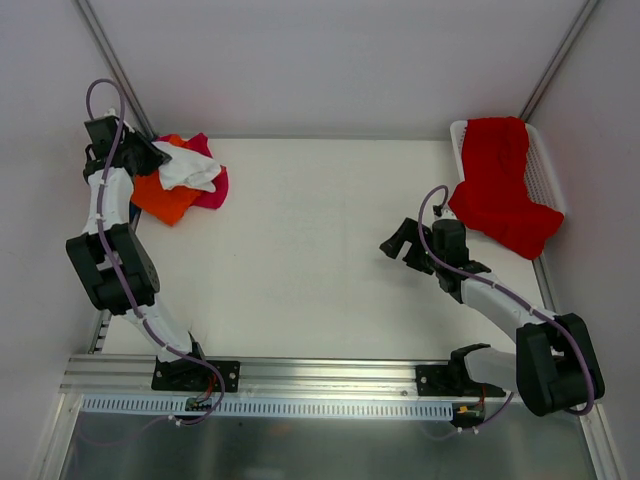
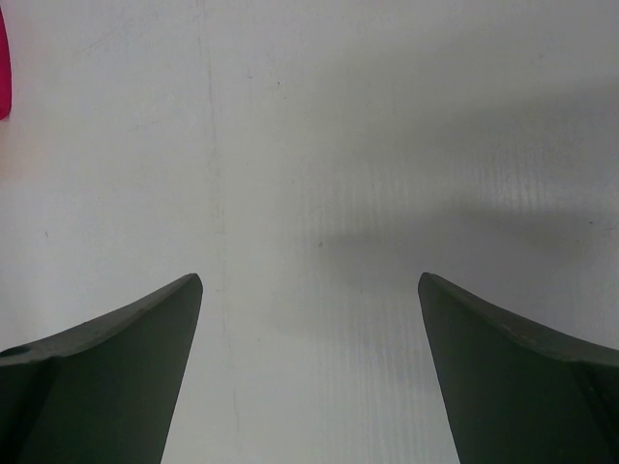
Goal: Fold and stack the t-shirts
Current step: Put the neatly folded tshirt into the corner of the board with the left arm
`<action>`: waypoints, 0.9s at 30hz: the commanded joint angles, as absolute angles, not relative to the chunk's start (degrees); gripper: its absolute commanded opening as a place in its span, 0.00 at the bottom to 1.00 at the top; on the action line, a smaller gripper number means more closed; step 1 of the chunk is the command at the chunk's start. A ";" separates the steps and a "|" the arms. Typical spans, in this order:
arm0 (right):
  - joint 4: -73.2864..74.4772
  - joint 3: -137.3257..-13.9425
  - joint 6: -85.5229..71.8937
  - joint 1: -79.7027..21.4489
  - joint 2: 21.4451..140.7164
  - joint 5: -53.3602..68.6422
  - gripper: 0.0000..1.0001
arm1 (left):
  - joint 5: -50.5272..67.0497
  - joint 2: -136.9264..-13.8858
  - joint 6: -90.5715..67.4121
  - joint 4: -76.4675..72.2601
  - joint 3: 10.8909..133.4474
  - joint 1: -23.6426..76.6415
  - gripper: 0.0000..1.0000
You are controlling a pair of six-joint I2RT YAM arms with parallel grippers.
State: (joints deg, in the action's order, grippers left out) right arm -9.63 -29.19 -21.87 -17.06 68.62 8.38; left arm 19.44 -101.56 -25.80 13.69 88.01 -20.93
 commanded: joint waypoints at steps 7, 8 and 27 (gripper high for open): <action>-11.60 -29.79 -22.06 -17.05 70.31 9.32 0.99 | 17.59 -97.65 -23.64 13.97 84.03 -25.31 0.00; -11.60 -29.79 -21.89 -17.14 70.31 9.23 0.99 | 15.84 -97.47 -23.82 14.41 83.85 -25.66 0.09; -11.69 -29.79 -21.53 -17.05 70.93 9.23 0.99 | -4.82 -87.82 -30.49 18.63 77.98 -28.30 0.99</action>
State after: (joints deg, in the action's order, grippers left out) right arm -9.80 -29.19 -21.82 -17.06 70.81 8.43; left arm 1.34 -94.17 -27.38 18.44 80.95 -27.83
